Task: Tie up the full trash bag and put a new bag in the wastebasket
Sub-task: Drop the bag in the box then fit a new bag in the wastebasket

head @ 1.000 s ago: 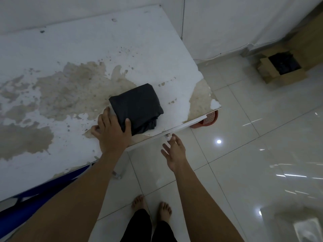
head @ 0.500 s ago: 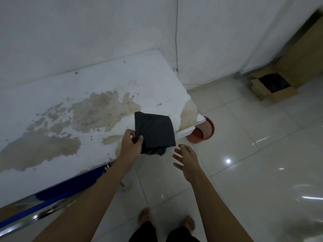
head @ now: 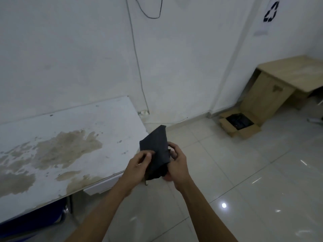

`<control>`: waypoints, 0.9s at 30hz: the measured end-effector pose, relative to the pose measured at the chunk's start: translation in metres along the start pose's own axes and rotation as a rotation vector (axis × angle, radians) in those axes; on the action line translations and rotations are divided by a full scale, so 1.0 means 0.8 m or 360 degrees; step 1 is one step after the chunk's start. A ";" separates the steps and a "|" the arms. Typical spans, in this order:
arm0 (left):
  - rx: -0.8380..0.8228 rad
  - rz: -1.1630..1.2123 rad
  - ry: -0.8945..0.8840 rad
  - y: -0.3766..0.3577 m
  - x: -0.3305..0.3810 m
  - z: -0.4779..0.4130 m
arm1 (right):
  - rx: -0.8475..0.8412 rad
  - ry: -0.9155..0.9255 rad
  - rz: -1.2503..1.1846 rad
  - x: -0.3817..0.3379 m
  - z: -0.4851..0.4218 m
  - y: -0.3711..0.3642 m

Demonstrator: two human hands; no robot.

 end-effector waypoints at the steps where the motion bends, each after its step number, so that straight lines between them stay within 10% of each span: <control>1: -0.0100 0.0154 0.0075 -0.021 0.013 -0.003 | -0.0020 0.0035 0.0037 -0.008 -0.003 0.012; 27: 0.0525 0.0296 0.0183 -0.245 0.029 -0.262 | 0.0228 -0.0073 0.0455 -0.060 -0.242 0.274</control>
Point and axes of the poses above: each hand's wrist, its own z-axis away from the middle knuckle, its own y-axis out of the back of the hand, x = y × z, the point moved 3 cm from there along -z, towards the middle knuckle, and after that the axes turned 1 degree about y, right-handed, at the moved point
